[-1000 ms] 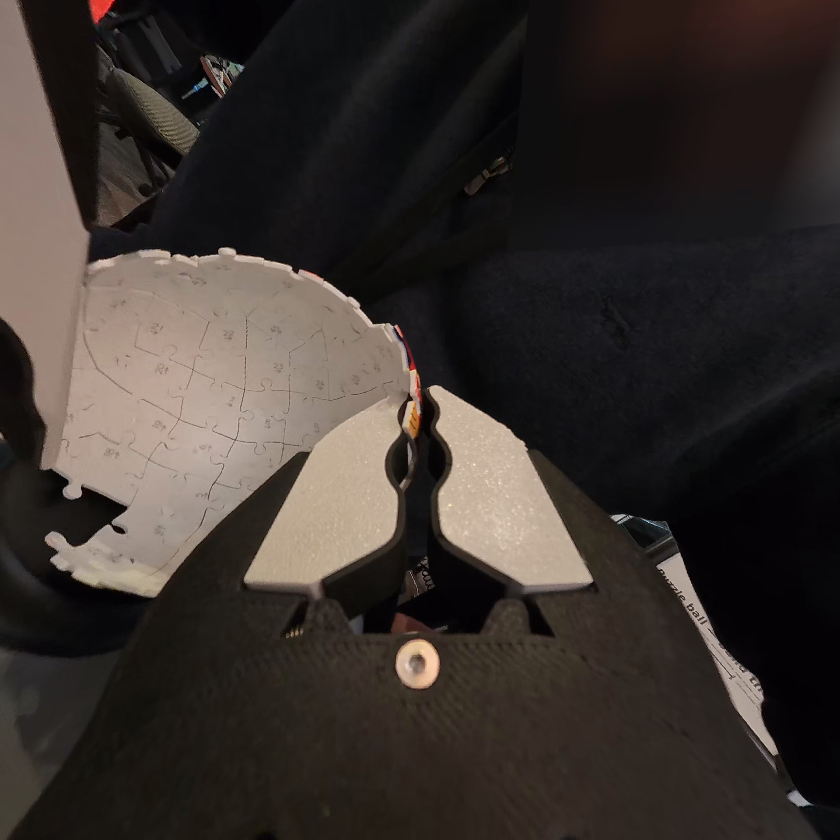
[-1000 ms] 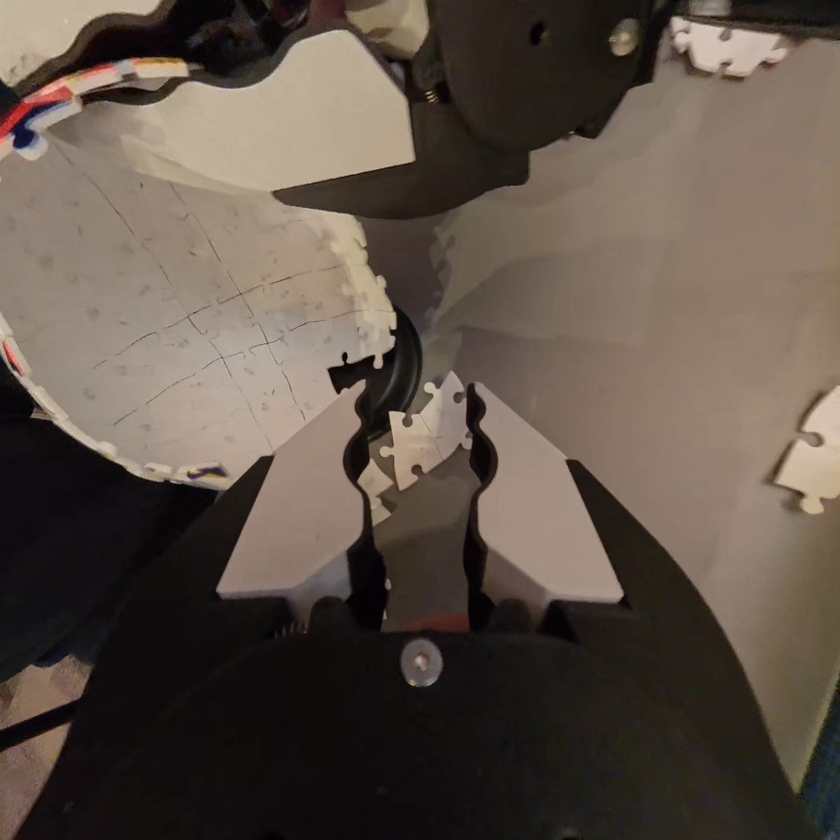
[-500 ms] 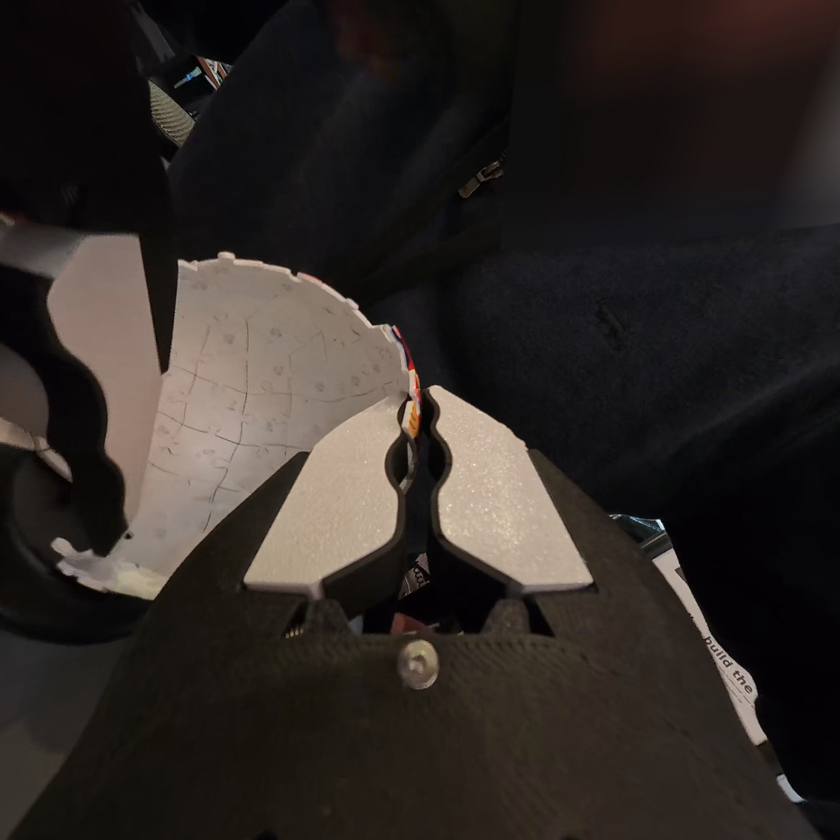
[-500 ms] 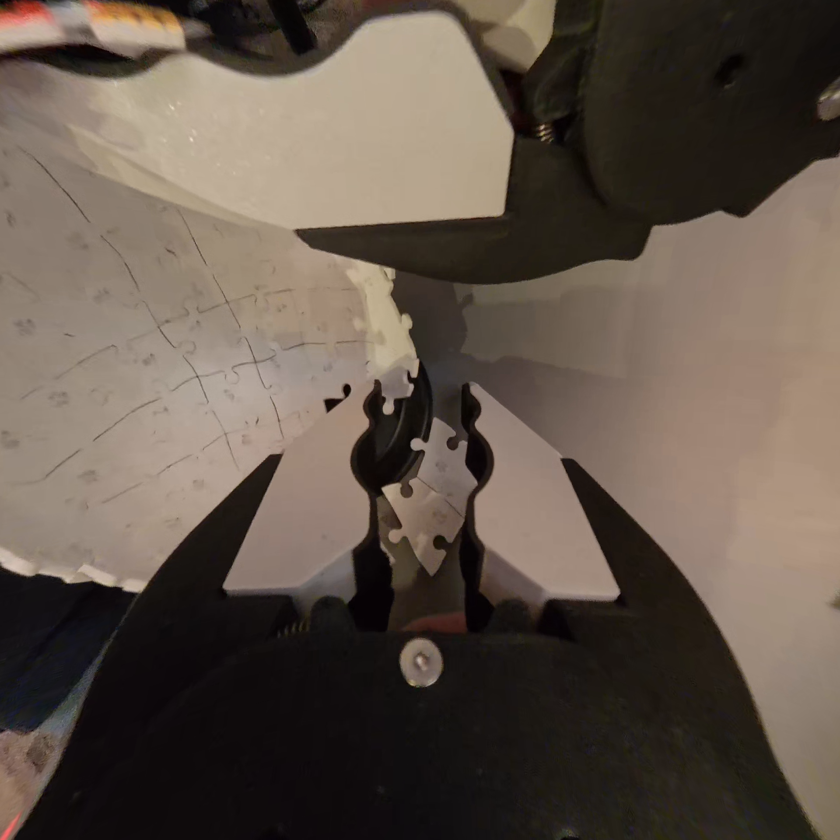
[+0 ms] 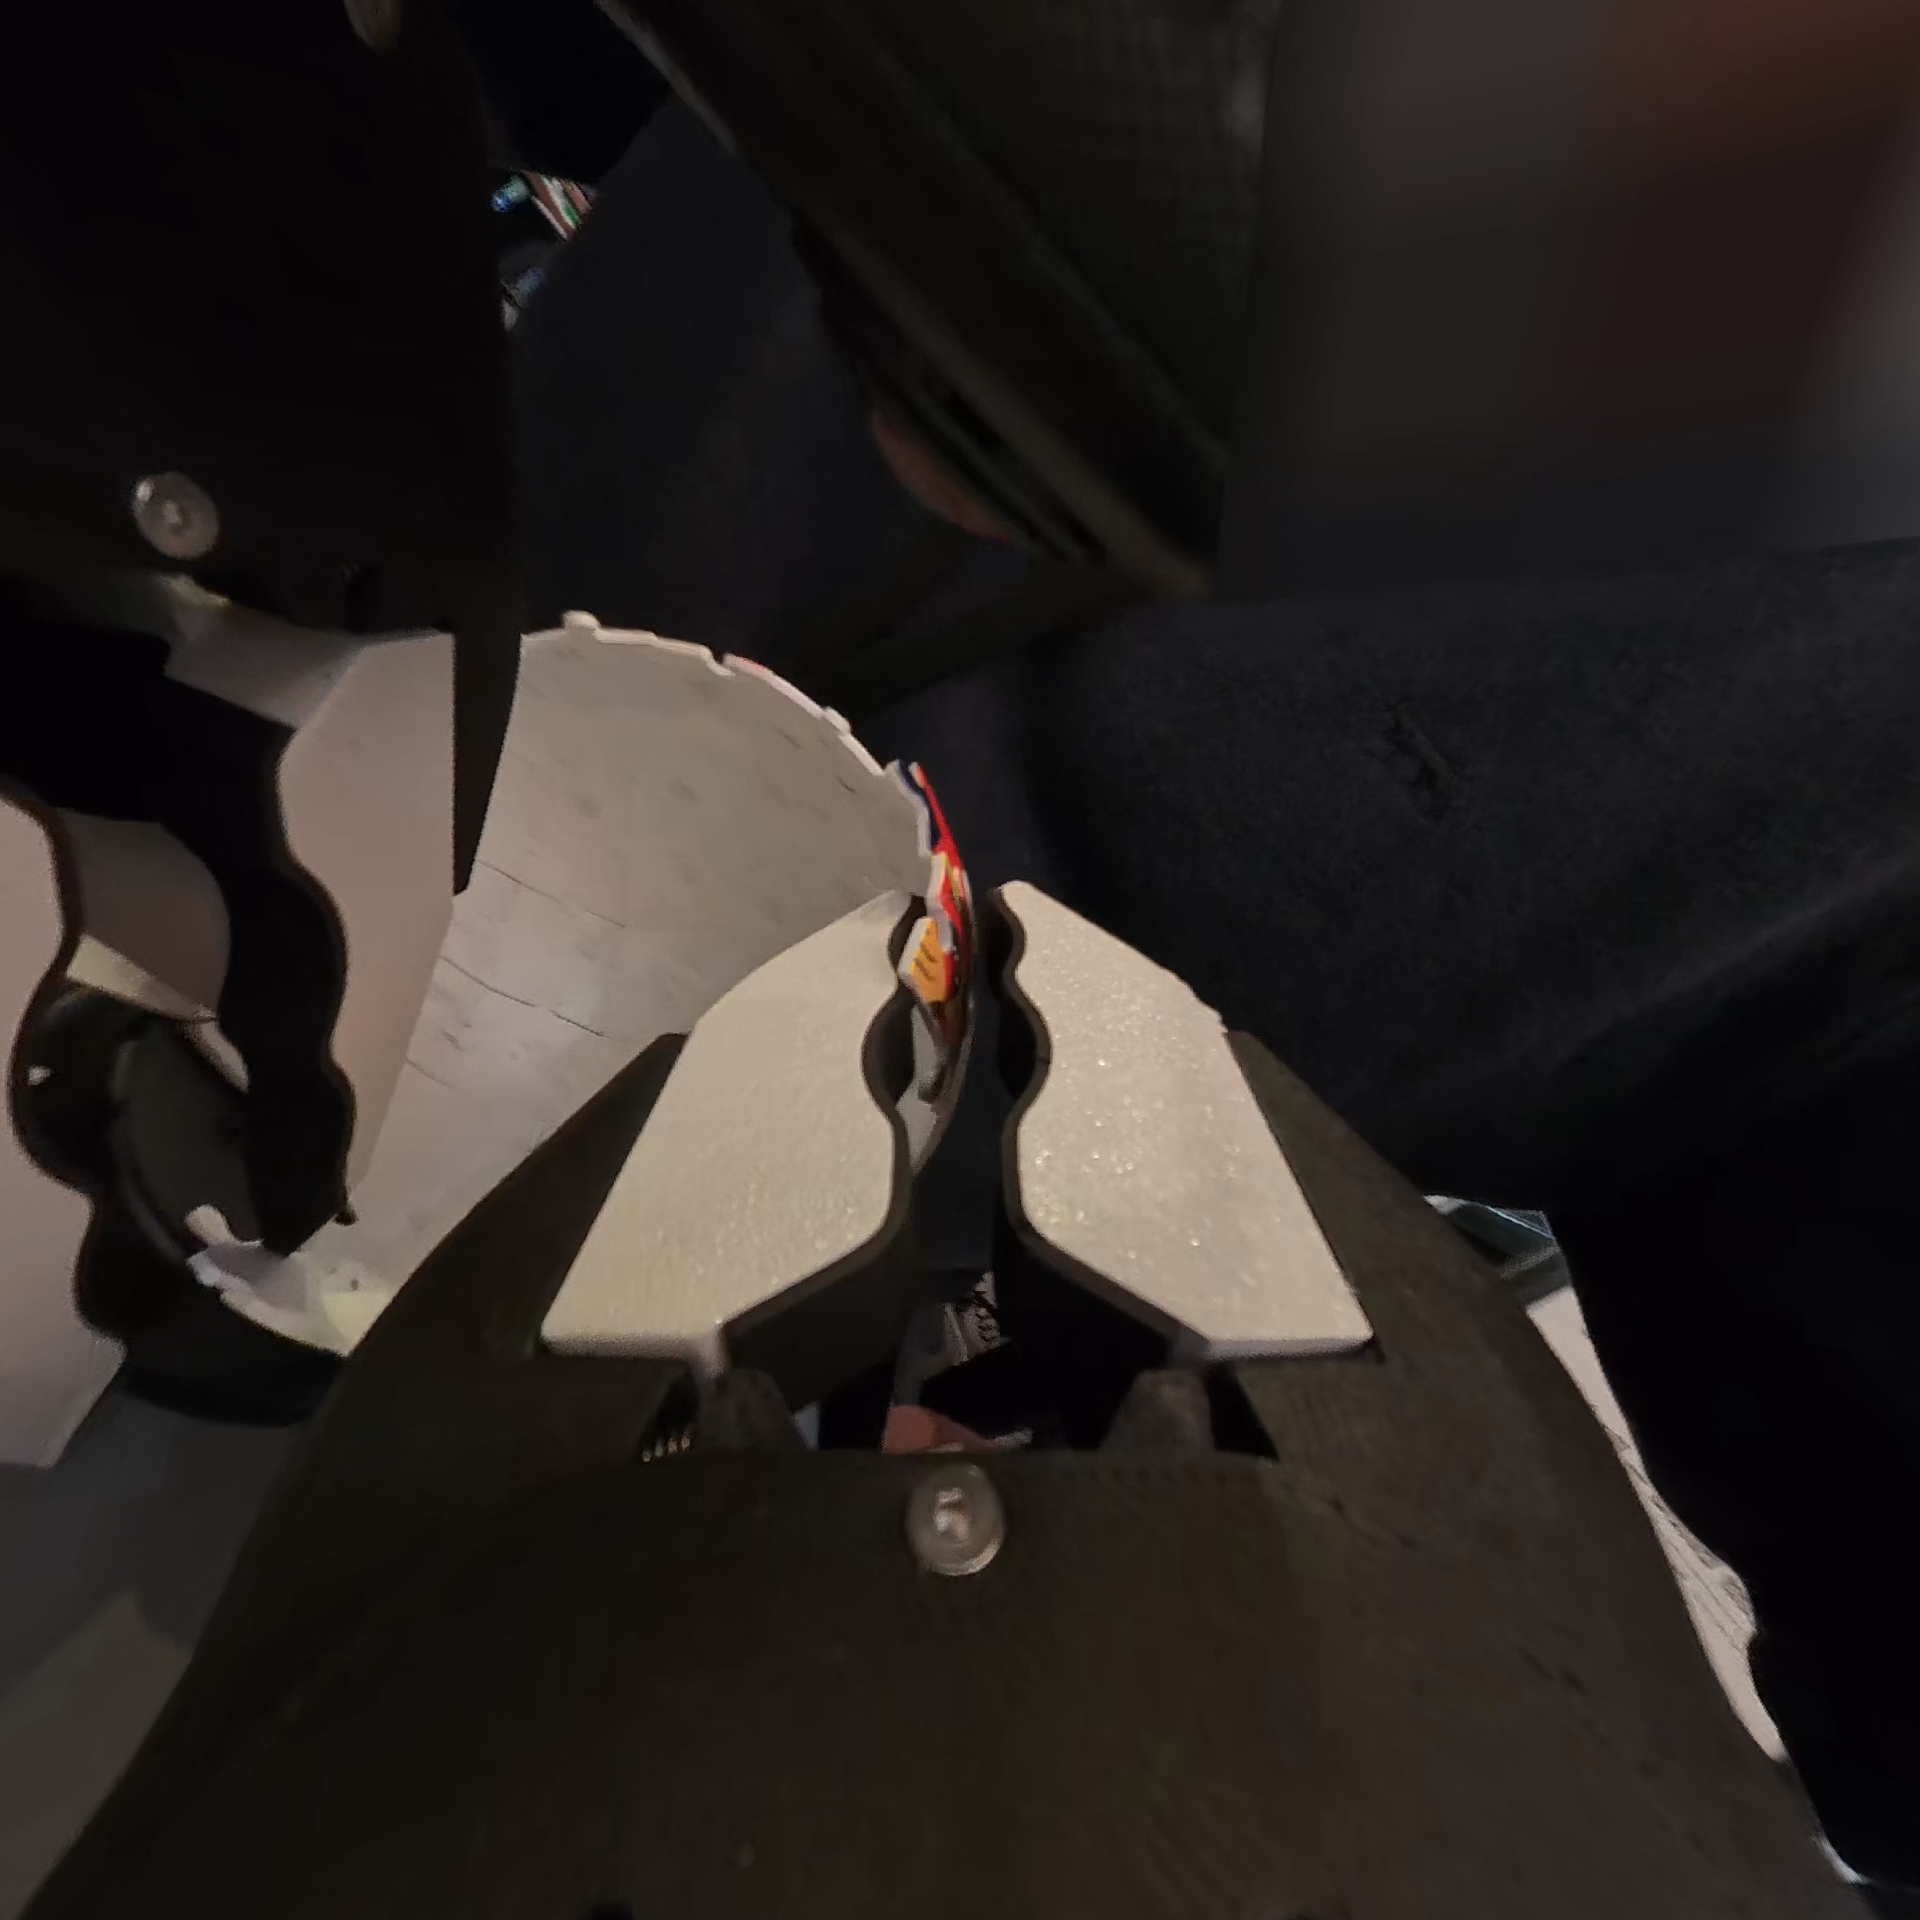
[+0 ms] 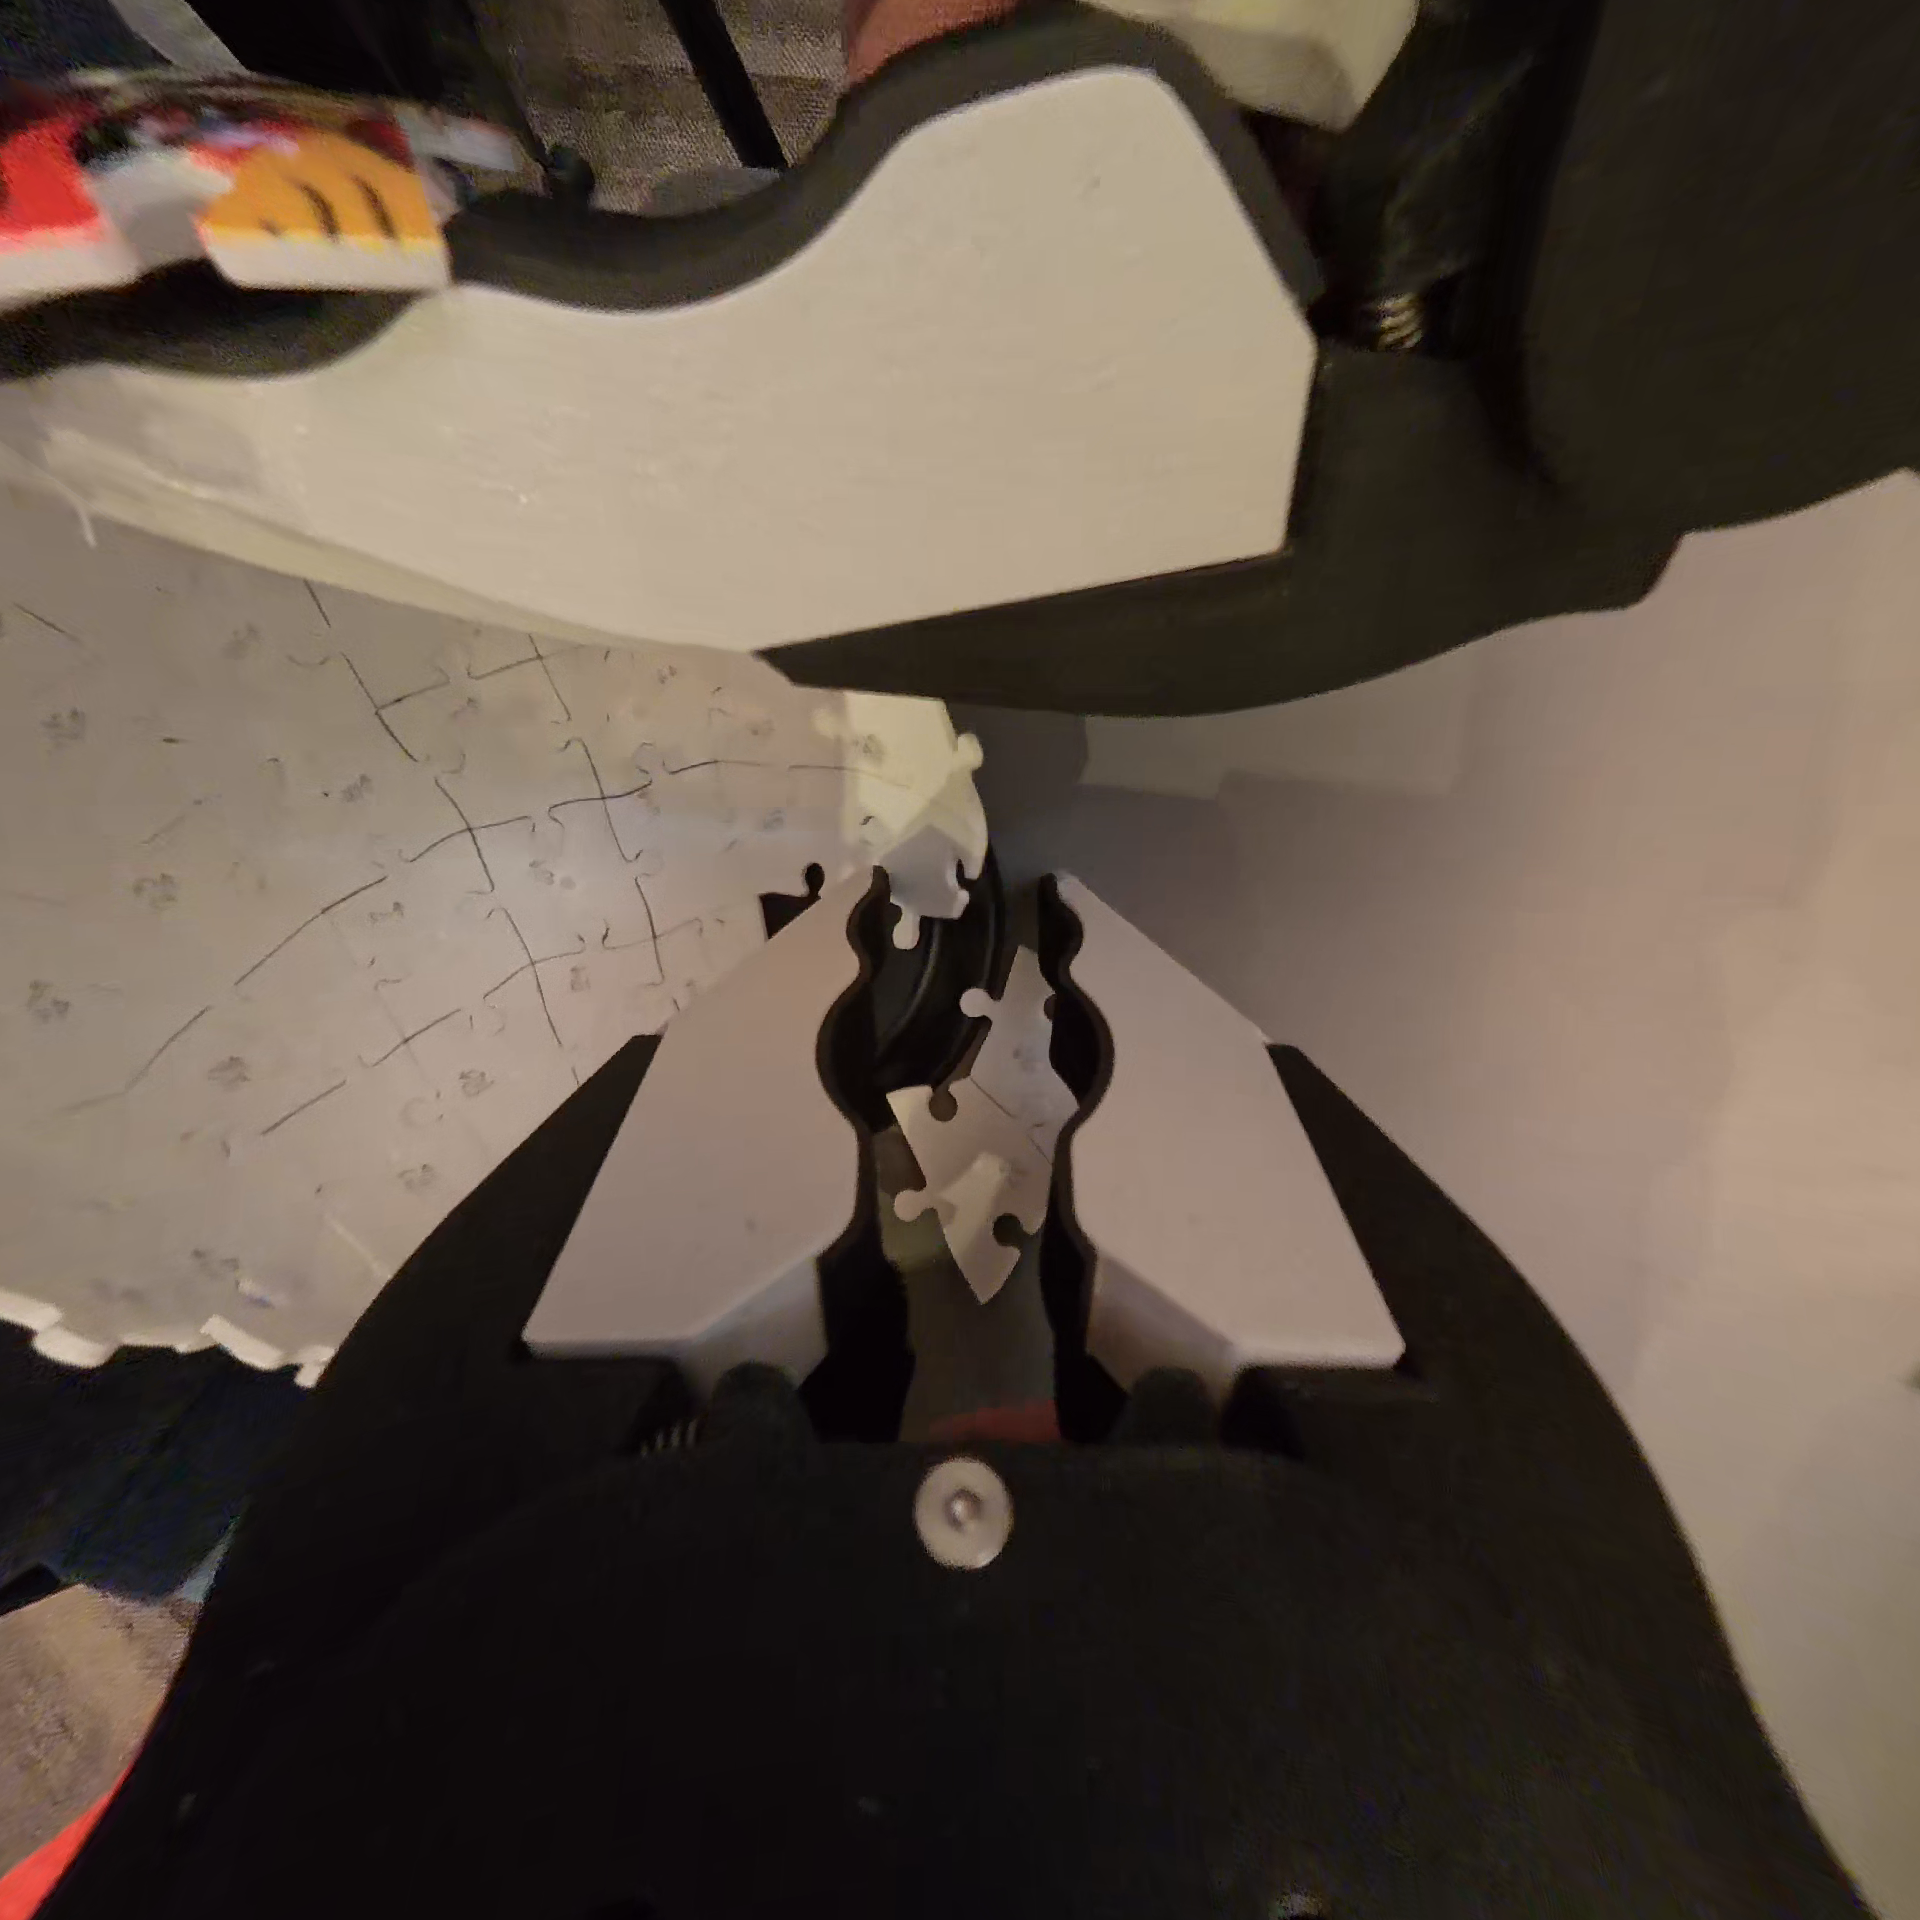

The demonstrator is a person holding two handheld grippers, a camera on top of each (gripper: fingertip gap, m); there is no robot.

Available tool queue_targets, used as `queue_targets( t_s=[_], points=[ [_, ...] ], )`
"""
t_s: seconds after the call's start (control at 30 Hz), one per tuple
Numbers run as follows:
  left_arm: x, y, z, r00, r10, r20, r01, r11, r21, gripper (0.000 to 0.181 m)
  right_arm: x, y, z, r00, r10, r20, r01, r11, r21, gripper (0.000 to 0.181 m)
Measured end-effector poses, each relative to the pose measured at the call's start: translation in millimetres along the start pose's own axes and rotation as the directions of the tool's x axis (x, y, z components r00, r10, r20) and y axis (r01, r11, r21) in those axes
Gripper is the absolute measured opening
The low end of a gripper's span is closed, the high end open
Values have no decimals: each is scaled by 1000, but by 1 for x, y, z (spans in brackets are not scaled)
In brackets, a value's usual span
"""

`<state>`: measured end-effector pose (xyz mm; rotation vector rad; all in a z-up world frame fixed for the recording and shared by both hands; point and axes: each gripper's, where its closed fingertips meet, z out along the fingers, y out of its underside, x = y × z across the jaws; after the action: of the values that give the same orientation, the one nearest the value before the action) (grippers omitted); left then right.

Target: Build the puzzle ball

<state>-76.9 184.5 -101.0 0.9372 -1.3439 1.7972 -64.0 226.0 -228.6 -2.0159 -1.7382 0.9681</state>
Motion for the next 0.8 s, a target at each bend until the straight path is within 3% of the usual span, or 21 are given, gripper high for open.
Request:
queue_targets(
  t_s=[0.37, 0.5, 0.63, 0.67, 0.73, 0.8],
  points=[
    [-7, -9, -14, 957, 99, 272, -105, 994, 6, 45, 2, 0, 0, 999, 30, -38, -28, 999, 31, 26],
    [-5, -14, -26, 852, 178, 491, -181, 983, -42, 71, 2, 0, 0, 998, 40, -48, -38, 998, 42, 26],
    [4, -21, -38, 573, 229, 787, -293, 954, -65, 108, 3, -1, -1, 997, 49, -57, -46, 998, 52, 27],
    [4, -21, -41, 469, 210, 858, -318, 946, -58, 116, 4, -1, -1, 997, 51, -60, -47, 997, 55, 27],
    [2, -11, -35, 339, 127, 932, -344, 939, -3, 133, 4, -1, -1, 996, 57, -63, -53, 997, 63, 27],
    [-10, 1, -44, 132, -27, 991, -388, 919, 76, 145, 4, -1, -1, 996, 58, -66, -53, 996, 70, 26]
  ],
)
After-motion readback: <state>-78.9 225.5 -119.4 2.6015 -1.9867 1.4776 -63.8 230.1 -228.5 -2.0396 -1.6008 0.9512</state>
